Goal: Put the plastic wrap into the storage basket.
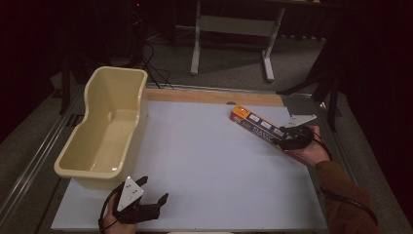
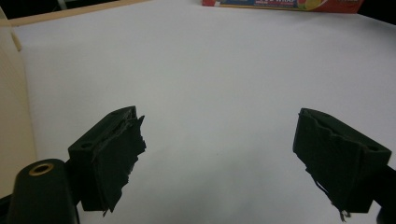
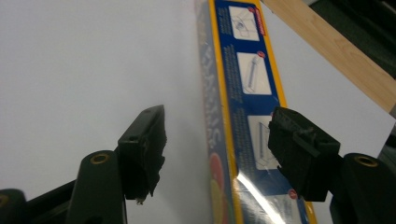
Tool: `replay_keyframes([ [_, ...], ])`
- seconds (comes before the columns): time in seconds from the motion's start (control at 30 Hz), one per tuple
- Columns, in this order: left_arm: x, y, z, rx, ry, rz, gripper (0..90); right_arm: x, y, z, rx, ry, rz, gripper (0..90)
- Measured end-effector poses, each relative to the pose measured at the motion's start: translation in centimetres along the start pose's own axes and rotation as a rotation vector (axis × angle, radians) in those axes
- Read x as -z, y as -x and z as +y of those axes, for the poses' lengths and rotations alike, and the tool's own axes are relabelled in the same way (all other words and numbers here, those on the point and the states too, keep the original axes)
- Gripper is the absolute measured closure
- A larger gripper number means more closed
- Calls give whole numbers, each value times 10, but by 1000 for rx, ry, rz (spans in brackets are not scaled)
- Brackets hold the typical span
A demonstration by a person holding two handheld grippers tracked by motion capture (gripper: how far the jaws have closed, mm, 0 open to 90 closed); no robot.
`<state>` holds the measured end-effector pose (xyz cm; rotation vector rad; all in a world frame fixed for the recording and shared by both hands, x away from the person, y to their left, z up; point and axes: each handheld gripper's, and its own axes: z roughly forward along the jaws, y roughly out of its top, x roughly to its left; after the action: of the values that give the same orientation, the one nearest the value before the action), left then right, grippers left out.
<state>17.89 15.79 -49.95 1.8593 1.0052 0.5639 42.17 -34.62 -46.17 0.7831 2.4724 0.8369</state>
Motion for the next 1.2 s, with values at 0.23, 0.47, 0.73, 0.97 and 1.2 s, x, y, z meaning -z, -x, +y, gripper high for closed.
replay_keyframes([
  [0.23,-2,0,0,-3,-2,-7,151,-9,13,-2,-26,-19,-6,316],
  [0.47,-3,3,1,-20,-6,-14,152,-16,24,5,-62,-42,16,292],
  [0.73,-3,1,0,-7,0,-14,152,-29,38,4,-128,-100,61,267],
  [0.97,-2,1,0,-2,-2,-14,152,-44,43,2,-152,-141,86,250],
  [1.2,-2,-1,-1,4,-5,-11,152,-58,40,5,-147,-195,89,306],
])
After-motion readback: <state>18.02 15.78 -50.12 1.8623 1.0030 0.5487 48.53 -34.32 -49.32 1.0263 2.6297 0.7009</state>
